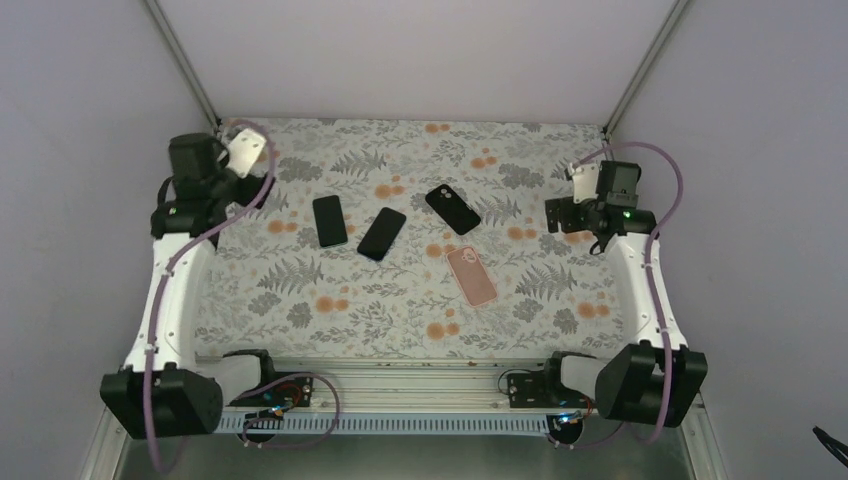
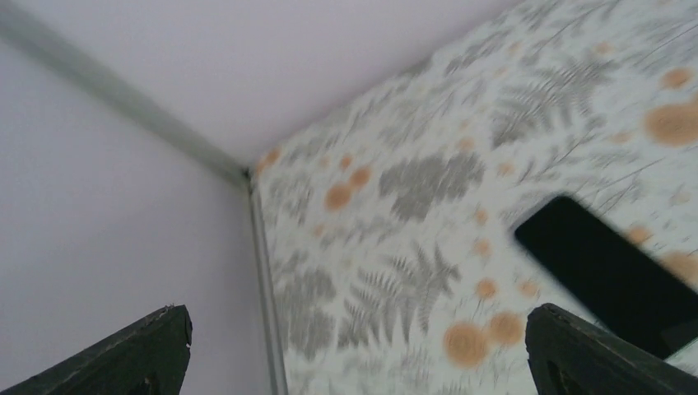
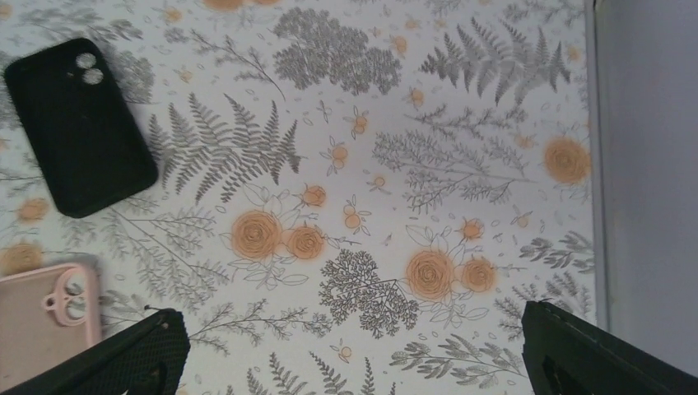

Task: Take the phone out of the phone case
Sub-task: Reset both arms

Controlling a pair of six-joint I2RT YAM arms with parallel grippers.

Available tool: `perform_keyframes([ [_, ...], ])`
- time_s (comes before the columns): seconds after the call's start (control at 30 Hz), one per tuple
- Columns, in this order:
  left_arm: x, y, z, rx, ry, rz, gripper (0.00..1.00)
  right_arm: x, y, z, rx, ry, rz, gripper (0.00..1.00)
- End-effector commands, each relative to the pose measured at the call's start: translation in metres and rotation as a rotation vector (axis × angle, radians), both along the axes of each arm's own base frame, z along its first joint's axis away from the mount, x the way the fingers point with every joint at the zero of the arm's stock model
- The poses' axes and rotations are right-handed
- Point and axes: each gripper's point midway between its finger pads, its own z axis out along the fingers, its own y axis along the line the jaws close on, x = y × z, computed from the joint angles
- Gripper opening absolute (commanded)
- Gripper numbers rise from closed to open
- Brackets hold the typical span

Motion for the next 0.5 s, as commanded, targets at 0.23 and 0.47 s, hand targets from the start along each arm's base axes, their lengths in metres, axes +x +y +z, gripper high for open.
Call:
perform_keyframes([
  [0.23, -0.033, 0.051, -0.068, -0.24, 0.024, 0.208, 1.0, 0.015, -0.04, -0.036, -0.028, -0.099, -0.179, 1.0],
  [0.47, -0.038, 0.048, -0.082, -0.259, 0.051, 0.193, 1.0, 0.011, -0.037, -0.054, -0.011, -0.058, -0.175, 1.0],
])
